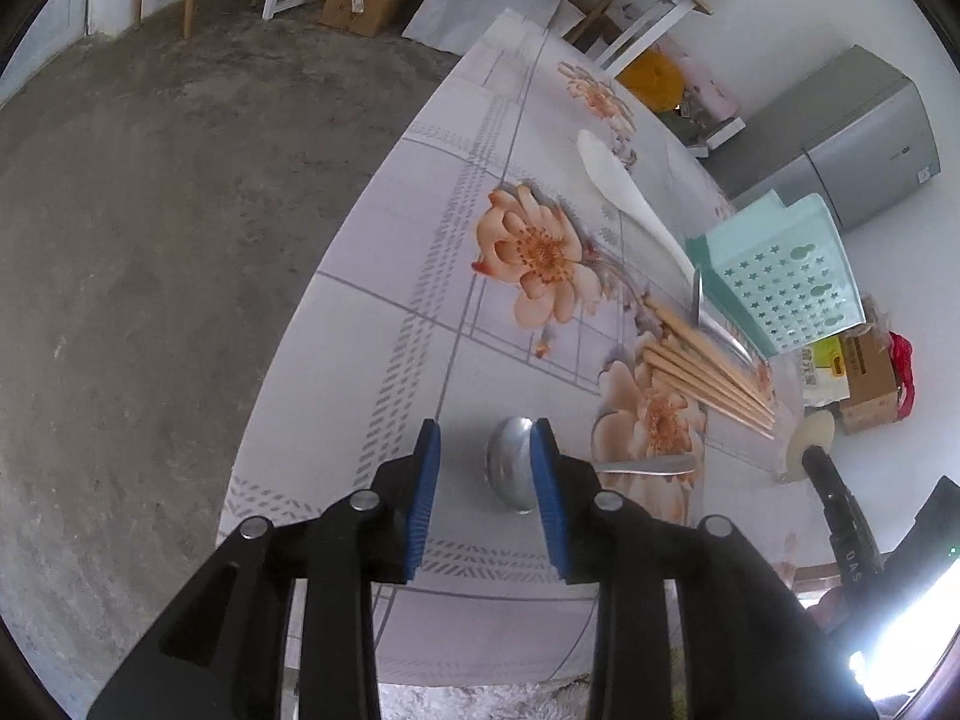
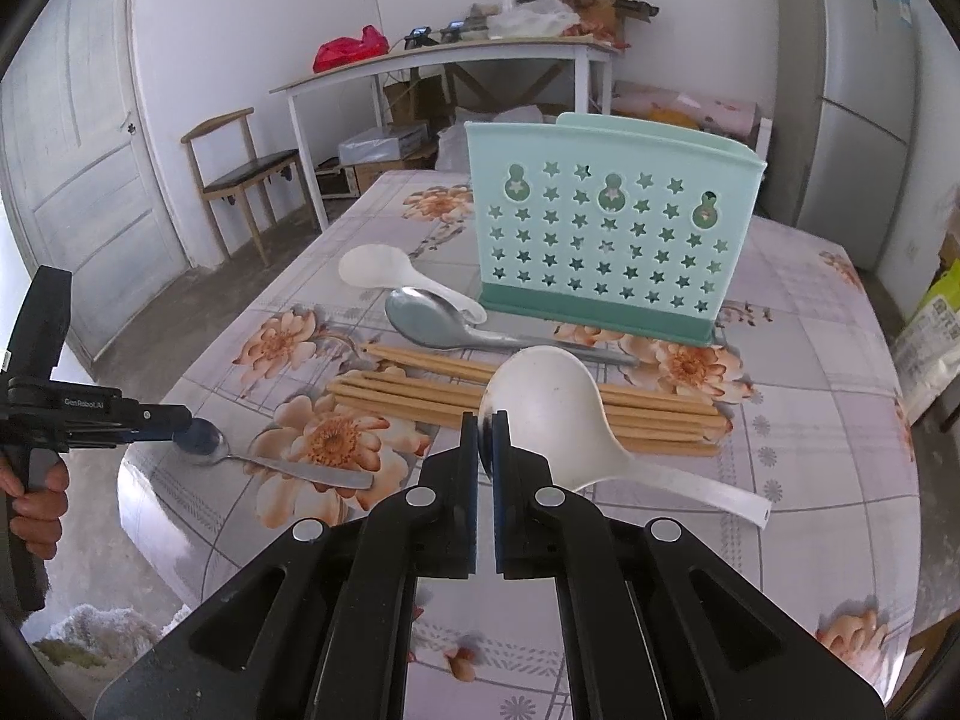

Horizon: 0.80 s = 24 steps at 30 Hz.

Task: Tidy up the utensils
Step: 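Carry the metal spoon with the left tool into the green holder and release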

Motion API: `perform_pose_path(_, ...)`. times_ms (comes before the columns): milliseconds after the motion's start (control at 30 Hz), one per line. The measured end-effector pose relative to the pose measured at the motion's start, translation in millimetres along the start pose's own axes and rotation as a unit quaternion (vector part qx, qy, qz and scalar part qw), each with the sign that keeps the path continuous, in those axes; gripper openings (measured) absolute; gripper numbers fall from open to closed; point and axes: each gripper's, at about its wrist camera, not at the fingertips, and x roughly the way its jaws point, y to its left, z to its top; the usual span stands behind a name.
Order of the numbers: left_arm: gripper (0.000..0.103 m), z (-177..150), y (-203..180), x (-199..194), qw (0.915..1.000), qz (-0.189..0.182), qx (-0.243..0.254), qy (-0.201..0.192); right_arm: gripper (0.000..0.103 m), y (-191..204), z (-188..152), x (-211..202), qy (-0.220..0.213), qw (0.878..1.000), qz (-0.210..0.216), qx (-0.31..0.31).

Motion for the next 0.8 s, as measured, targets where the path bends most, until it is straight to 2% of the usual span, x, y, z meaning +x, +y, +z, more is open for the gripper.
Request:
perform_pose_path(100, 0.029, -1, -3, 1, 0.9999, 0.003, 0.01, -0.002, 0.003, 1, 0, 2, 0.002, 1.0, 0.002, 0.0)
perform_pose_path(133, 0.026, -3, -6, 2, 0.9998, 0.007, 0.019, -0.004, 0.003, 2, 0, 2, 0.002, 1.0, 0.002, -0.001)
perform_pose_path(233, 0.008, -7, -13, 6, 0.9987, 0.028, 0.042, -0.006, 0.003, 3, 0, 1, 0.0, 1.0, 0.003, -0.002)
perform_pose_path(400, 0.006, -13, -27, -6, 0.995, 0.046, 0.08, -0.037, 0.002, 2, 0, -4, -0.01, 1.0, 0.005, 0.0)
perform_pose_path(533, 0.002, -5, -44, -31, 0.9923, 0.026, 0.095, -0.075, 0.002, 1, 1, -10, -0.019, 1.0, 0.004, 0.003)
perform_pose_path(600, 0.001, 0, -58, -48, 0.9879, 0.018, 0.113, -0.104, 0.002, 0, 1, -13, -0.023, 1.0, 0.004, 0.005)
perform_pose_path(700, 0.002, 10, -84, -78, 0.9743, 0.025, 0.156, -0.16, 0.002, -2, 0, -16, -0.027, 1.0, 0.003, 0.009)
perform_pose_path(800, 0.002, 19, -104, -99, 0.9625, 0.018, 0.187, -0.196, 0.002, -3, 0, -19, -0.031, 0.999, 0.003, 0.014)
